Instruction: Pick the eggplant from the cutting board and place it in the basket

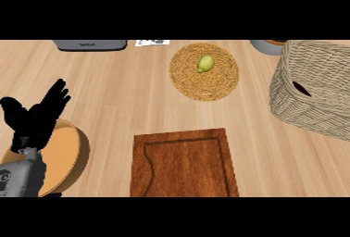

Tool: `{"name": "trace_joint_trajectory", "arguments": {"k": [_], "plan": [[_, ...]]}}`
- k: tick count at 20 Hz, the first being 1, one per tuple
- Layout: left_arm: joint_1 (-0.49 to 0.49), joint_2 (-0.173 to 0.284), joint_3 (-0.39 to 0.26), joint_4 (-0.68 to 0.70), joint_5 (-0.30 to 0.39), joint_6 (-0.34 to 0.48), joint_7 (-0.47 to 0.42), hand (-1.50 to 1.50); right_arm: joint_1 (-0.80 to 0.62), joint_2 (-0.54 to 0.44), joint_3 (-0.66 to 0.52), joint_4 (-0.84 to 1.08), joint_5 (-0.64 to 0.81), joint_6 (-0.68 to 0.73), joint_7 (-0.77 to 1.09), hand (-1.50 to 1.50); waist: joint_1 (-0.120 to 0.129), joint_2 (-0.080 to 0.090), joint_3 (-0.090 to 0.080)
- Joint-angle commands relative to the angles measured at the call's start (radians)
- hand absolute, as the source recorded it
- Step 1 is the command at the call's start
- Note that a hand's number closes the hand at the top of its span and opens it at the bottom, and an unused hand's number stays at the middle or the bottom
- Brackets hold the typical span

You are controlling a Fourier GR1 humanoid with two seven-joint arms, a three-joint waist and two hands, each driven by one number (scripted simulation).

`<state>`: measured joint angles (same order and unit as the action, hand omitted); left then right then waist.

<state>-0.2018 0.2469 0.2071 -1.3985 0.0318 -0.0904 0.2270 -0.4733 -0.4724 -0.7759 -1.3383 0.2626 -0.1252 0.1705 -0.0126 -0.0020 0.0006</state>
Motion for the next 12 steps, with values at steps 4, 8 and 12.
{"name": "trace_joint_trajectory", "arguments": {"k": [4, 8, 12], "plan": [[0.024, -0.016, -0.002, 0.019, -0.014, 0.011, -0.042, 0.00, 0.158, -0.181, -0.217, 0.106, -0.267, 0.261, -0.040, -1.50, -0.006, 0.000, 0.000], [-0.006, 0.007, 0.014, -0.003, 0.015, -0.008, 0.008, 0.00, 0.267, -0.344, -0.280, 0.322, -0.307, 0.454, -0.160, -1.50, -0.002, 0.003, 0.002], [-0.040, -0.026, -0.011, 0.003, -0.016, 0.037, 0.018, 0.00, 0.346, -0.406, -0.309, 0.490, -0.325, 0.565, -0.317, -1.50, 0.004, 0.004, 0.002]]}}
